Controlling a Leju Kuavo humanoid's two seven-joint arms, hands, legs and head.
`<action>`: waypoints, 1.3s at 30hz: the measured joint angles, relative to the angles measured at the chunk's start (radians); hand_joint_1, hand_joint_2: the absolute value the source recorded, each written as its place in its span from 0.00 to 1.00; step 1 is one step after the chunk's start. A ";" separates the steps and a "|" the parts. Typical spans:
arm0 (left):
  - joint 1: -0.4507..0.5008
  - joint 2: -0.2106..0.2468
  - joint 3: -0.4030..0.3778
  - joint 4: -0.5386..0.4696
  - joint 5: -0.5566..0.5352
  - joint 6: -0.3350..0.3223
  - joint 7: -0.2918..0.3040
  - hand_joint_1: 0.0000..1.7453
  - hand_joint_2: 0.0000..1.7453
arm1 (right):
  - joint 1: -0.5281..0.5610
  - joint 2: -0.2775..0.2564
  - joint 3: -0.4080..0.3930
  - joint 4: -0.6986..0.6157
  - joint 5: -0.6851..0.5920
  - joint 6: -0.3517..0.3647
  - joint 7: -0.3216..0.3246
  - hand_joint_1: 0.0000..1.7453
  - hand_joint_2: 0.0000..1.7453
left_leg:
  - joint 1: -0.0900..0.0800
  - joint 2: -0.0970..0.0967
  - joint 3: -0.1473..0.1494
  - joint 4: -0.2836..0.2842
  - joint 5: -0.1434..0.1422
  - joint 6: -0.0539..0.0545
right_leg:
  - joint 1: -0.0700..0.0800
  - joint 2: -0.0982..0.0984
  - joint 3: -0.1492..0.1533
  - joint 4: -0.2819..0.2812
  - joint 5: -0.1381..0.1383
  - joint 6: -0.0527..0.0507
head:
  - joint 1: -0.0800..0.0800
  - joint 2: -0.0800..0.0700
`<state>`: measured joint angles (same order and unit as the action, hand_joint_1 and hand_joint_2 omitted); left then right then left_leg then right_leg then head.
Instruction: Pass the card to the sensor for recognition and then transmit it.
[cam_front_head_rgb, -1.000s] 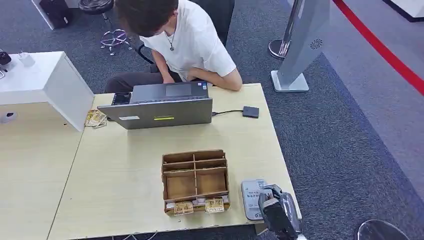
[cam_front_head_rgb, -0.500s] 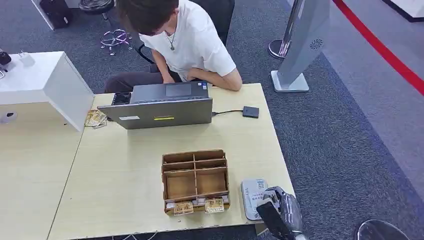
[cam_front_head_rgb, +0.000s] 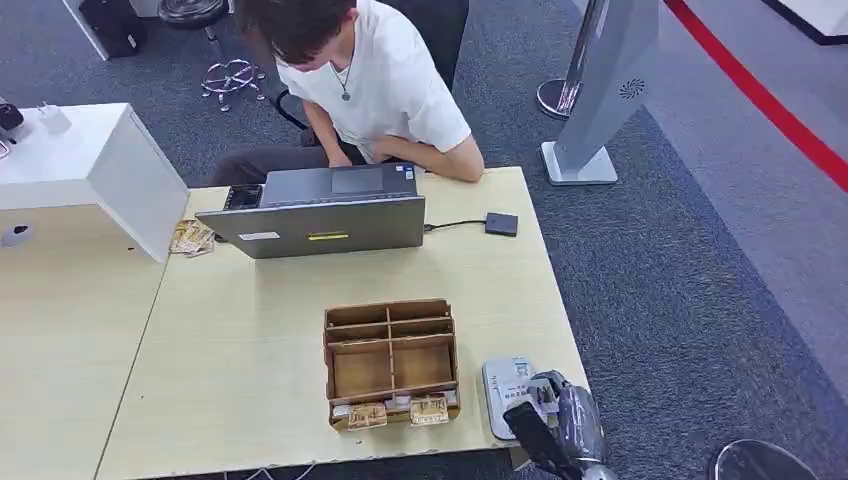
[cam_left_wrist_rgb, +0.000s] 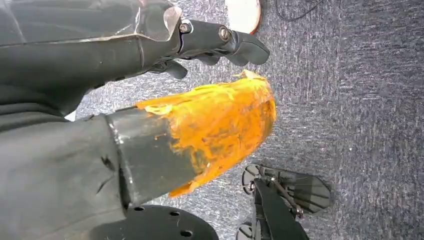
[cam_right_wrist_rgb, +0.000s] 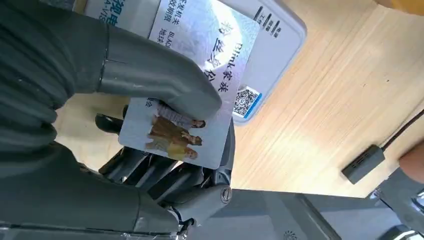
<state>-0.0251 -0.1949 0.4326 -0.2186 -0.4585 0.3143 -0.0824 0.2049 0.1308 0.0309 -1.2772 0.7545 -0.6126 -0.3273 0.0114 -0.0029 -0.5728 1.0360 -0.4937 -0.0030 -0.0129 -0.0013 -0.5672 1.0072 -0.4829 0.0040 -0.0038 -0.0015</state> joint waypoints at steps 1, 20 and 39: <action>0.000 0.000 0.000 0.000 -0.002 0.000 -0.001 0.00 0.00 | -0.001 0.000 0.000 0.002 0.007 -0.004 0.002 1.00 1.00 | 0.000 0.000 0.000 0.000 0.000 0.000 | 0.000 0.000 0.000 0.000 0.000 0.000 | 0.000 0.000; -0.001 0.000 0.009 0.000 -0.020 -0.011 -0.001 0.00 0.00 | 0.012 0.046 -0.078 -0.044 0.490 -0.087 0.082 1.00 1.00 | 0.000 0.000 0.000 0.000 0.000 0.000 | 0.000 0.000 0.000 0.000 0.000 0.000 | 0.000 0.000; -0.008 -0.009 0.019 0.000 -0.043 -0.033 -0.024 0.00 0.00 | 0.030 0.131 -0.238 -0.233 0.692 -0.087 0.040 1.00 1.00 | 0.000 0.000 0.000 0.000 0.000 0.000 | 0.000 0.000 0.000 0.000 0.000 0.000 | 0.000 0.000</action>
<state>-0.0335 -0.2037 0.4520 -0.2186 -0.5012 0.2812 -0.1068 0.2346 0.2621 -0.2071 -1.5106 1.4461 -0.6996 -0.2869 0.0113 -0.0029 -0.5729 1.0361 -0.4937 -0.0030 -0.0130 -0.0012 -0.5675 1.0072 -0.4829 0.0039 -0.0038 -0.0015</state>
